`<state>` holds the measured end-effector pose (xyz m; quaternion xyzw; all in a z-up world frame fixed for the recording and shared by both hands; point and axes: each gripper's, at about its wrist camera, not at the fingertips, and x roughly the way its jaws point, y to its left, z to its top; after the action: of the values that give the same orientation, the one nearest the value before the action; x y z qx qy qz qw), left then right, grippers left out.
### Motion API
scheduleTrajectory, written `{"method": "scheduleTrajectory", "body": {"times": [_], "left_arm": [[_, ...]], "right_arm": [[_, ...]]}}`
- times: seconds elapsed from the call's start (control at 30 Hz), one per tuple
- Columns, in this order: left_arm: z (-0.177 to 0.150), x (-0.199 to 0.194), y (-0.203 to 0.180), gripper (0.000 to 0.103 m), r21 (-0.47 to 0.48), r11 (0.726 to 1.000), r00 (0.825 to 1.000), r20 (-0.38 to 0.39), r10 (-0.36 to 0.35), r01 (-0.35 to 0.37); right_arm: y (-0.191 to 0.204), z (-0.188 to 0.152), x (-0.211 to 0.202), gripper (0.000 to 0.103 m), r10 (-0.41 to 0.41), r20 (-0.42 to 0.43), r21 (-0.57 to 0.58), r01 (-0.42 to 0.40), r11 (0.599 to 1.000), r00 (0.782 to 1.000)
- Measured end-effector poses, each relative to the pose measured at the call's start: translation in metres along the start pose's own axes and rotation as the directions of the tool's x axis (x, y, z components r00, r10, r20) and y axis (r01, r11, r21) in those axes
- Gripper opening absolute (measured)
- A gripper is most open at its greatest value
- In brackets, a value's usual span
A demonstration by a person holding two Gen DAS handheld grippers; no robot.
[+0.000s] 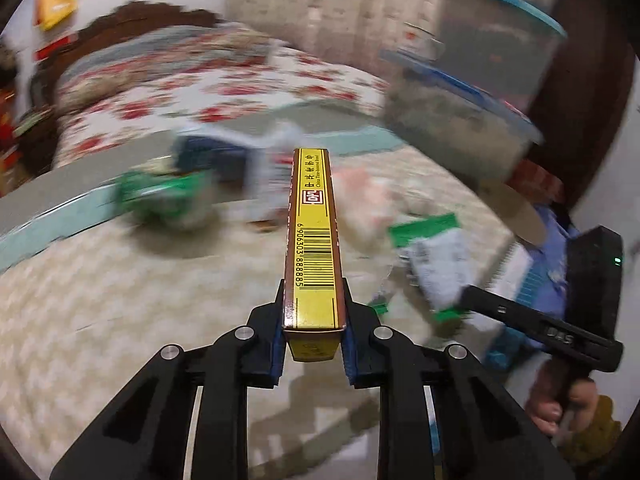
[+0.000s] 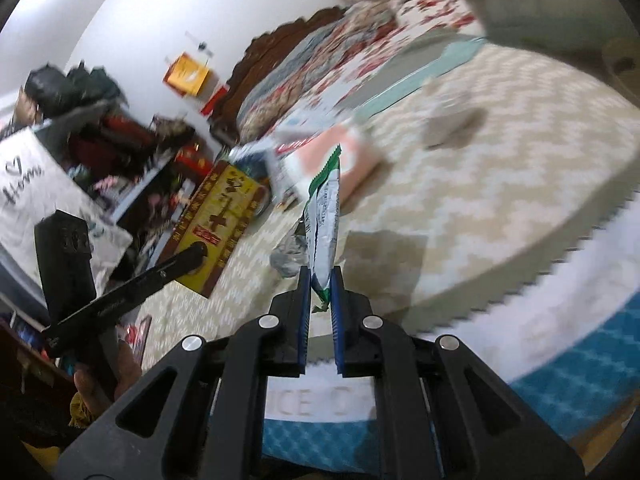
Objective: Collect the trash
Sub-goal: 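Carry the yellow box to the wastebasket and open the left tool to drop it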
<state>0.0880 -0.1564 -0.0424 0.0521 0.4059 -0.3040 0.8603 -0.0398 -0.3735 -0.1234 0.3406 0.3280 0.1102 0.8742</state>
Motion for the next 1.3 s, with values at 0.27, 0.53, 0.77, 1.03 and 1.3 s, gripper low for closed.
{"method": "scheduleTrajectory", "body": {"times": [0.27, 0.53, 0.77, 1.03, 1.3], "left_arm": [[0.034, 0.067, -0.108, 0.021, 0.167, 0.974, 0.986, -0.091, -0.142, 0.156], [0.064, 0.117, -0.194, 0.021, 0.269, 0.921, 0.956, -0.159, -0.246, 0.282], [0.096, 0.171, -0.274, 0.021, 0.350, 0.860, 0.925, -0.220, -0.310, 0.371], [0.116, 0.231, -0.333, 0.049, 0.357, 0.847, 0.909, -0.289, -0.301, 0.394], [0.114, 0.262, -0.338, 0.052, 0.333, 0.874, 0.920, -0.294, -0.259, 0.353]], "right_arm": [[-0.068, 0.014, -0.067, 0.012, -0.067, 0.144, 0.126, 0.049, 0.991, 0.987], [-0.131, 0.043, -0.135, 0.012, -0.188, 0.305, 0.220, 0.123, 0.968, 0.934], [-0.186, 0.070, -0.179, 0.012, -0.357, 0.405, 0.351, 0.217, 0.911, 0.842], [-0.220, 0.086, -0.186, 0.012, -0.491, 0.399, 0.404, 0.333, 0.852, 0.774], [-0.234, 0.098, -0.179, 0.015, -0.484, 0.417, 0.410, 0.316, 0.856, 0.770]]}}
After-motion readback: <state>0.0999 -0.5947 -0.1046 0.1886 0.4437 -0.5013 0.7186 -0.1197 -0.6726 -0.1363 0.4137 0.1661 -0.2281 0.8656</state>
